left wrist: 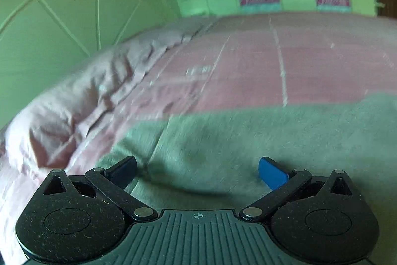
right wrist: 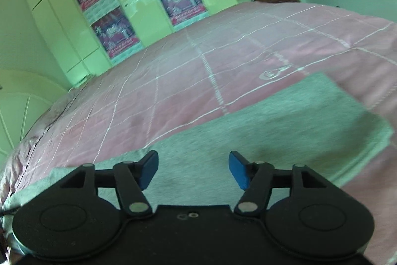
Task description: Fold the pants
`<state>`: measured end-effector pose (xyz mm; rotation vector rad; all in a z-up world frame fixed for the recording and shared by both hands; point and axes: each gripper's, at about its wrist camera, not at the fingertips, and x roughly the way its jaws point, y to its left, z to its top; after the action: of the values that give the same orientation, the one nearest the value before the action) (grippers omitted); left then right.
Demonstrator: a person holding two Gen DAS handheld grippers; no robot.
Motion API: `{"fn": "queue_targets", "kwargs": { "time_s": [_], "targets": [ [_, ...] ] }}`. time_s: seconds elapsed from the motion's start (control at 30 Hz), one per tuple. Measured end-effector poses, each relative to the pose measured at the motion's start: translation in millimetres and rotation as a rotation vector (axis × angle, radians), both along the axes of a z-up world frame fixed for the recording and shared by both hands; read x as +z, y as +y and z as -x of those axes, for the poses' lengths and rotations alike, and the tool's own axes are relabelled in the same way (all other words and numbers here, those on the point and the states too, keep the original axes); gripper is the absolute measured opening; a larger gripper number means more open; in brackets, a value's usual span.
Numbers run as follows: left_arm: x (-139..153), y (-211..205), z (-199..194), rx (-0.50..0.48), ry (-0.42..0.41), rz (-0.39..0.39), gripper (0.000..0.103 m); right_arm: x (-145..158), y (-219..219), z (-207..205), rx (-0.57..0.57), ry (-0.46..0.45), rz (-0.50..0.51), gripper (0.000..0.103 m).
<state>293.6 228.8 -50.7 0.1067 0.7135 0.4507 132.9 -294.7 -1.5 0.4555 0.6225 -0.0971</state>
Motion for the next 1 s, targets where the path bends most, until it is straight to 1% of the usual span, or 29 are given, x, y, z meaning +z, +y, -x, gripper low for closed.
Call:
{"fn": "queue_targets", "kwargs": {
  "time_s": [0.03, 0.13, 0.17, 0.23, 0.27, 0.3, 0.37, 0.43, 0.47, 0.5, 0.57, 0.6, 0.63, 0.67, 0.7, 0.73, 0.77, 0.8, 0.83, 0.9, 0.93, 0.97, 1.0],
  "targets": [
    [-2, 7, 9, 0.002, -0.027, 0.050, 0.103, 1, -9, 6, -0.034, -0.013, -0.020, 0.057],
    [11, 5, 23, 0.029, -0.027, 0.045, 0.103, 0, -44, 34, -0.167, -0.067, -0.125, 0.057],
    [17, 1, 32, 0.028, -0.044, 0.059, 0.103, 0, -56, 45, -0.207, -0.090, -0.151, 0.056],
    [27, -11, 55, 0.001, -0.098, 0.092, 0.103, -5, -79, 68, -0.274, -0.130, -0.226, 0.051],
    [29, -17, 66, -0.011, -0.122, 0.111, 0.103, -9, -90, 77, -0.309, -0.141, -0.262, 0.051],
    [29, -24, 77, -0.018, -0.137, 0.138, 0.103, -13, -99, 86, -0.336, -0.143, -0.291, 0.049],
    [23, -38, 92, -0.073, -0.139, 0.194, 0.103, -25, -116, 98, -0.390, -0.143, -0.364, 0.046],
    [12, -53, 103, -0.087, -0.128, 0.205, 0.103, -35, -127, 100, -0.422, -0.126, -0.415, 0.044],
    [5, -59, 106, -0.102, -0.112, 0.219, 0.103, -39, -131, 99, -0.428, -0.122, -0.430, 0.044],
    [0, -66, 110, -0.103, -0.107, 0.208, 0.103, -42, -133, 95, -0.420, -0.116, -0.447, 0.044],
    [-7, -76, 115, -0.105, -0.112, 0.151, 0.103, -48, -132, 83, -0.407, -0.098, -0.439, 0.044],
    [-10, -78, 117, -0.107, -0.116, 0.139, 0.103, -54, -134, 79, -0.389, -0.085, -0.439, 0.044],
    [-11, -78, 118, -0.104, -0.123, 0.146, 0.103, -59, -134, 69, -0.373, -0.054, -0.448, 0.042],
    [-10, -78, 118, -0.099, -0.118, 0.152, 0.103, -64, -133, 64, -0.366, -0.025, -0.449, 0.037],
    [-5, -80, 117, -0.088, -0.103, 0.149, 0.103, -66, -131, 57, -0.351, -0.012, -0.438, 0.013],
    [3, -83, 117, -0.068, -0.102, 0.160, 0.103, -69, -129, 53, -0.339, 0.003, -0.422, 0.006],
    [13, -89, 122, -0.060, -0.141, 0.201, 0.103, -70, -127, 52, -0.338, -0.005, -0.408, 0.005],
    [21, -96, 126, -0.080, -0.185, 0.246, 0.103, -70, -125, 54, -0.339, -0.022, -0.401, 0.004],
    [27, -112, 127, -0.123, -0.202, 0.271, 0.103, -73, -124, 56, -0.343, -0.036, -0.405, 0.004],
    [29, -149, 123, -0.175, -0.190, 0.265, 0.103, -79, -124, 63, -0.349, -0.065, -0.434, 0.003],
    [27, -166, 119, -0.209, -0.179, 0.280, 0.103, -81, -126, 64, -0.349, -0.076, -0.450, 0.002],
    [21, -181, 115, -0.231, -0.157, 0.288, 0.103, -83, -129, 69, -0.343, -0.082, -0.462, 0.002],
    [10, -195, 110, -0.238, -0.101, 0.278, 0.103, -84, -130, 69, -0.336, -0.080, -0.465, 0.001]
  ]
}}
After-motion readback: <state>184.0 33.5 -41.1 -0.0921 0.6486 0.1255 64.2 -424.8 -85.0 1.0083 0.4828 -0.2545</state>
